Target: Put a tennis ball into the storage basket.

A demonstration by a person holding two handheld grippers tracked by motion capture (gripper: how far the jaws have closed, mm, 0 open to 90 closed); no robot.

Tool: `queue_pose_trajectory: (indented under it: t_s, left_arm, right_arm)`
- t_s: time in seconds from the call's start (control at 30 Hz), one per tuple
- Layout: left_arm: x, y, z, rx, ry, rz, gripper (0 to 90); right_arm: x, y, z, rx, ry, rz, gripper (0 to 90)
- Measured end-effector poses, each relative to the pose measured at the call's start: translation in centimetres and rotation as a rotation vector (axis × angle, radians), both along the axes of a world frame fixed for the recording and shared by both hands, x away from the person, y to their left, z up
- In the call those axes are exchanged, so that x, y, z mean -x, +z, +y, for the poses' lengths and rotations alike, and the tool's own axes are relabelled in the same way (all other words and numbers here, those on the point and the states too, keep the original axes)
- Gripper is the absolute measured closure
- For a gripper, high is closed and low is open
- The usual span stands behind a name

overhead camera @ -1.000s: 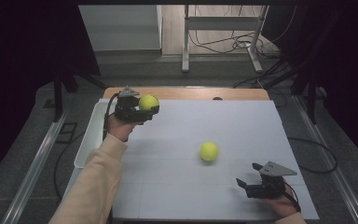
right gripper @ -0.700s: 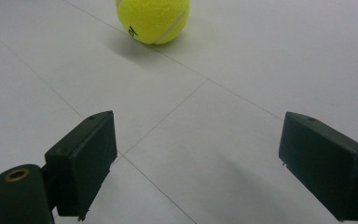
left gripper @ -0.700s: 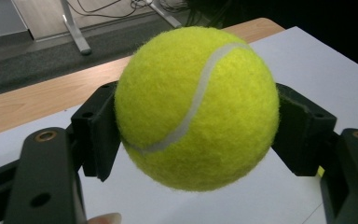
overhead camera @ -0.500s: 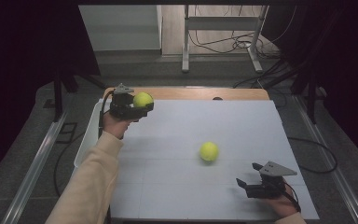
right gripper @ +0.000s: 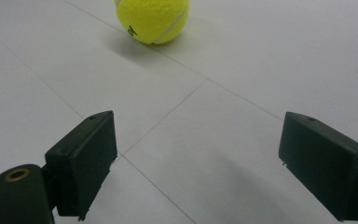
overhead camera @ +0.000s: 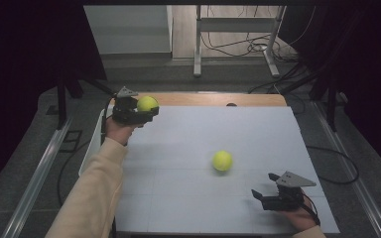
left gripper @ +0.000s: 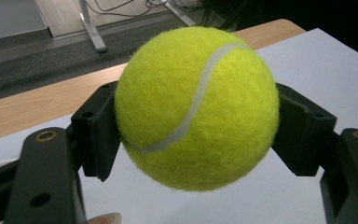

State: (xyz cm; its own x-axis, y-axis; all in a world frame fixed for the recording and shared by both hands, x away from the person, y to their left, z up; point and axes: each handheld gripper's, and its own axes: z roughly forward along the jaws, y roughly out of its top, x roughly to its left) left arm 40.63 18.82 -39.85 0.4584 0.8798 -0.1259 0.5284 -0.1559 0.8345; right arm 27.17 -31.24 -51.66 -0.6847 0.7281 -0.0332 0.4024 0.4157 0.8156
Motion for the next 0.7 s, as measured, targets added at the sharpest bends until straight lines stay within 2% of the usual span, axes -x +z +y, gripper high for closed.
queue_pose_trajectory:
  t_s: [0.7]
  left_arm:
    - [-0.5,-0.3,2.6,0.006,0.079,0.006,26.4]
  right_arm:
    - [0.0,-0.1,0.0,0.002,-0.001,0.002,11.7]
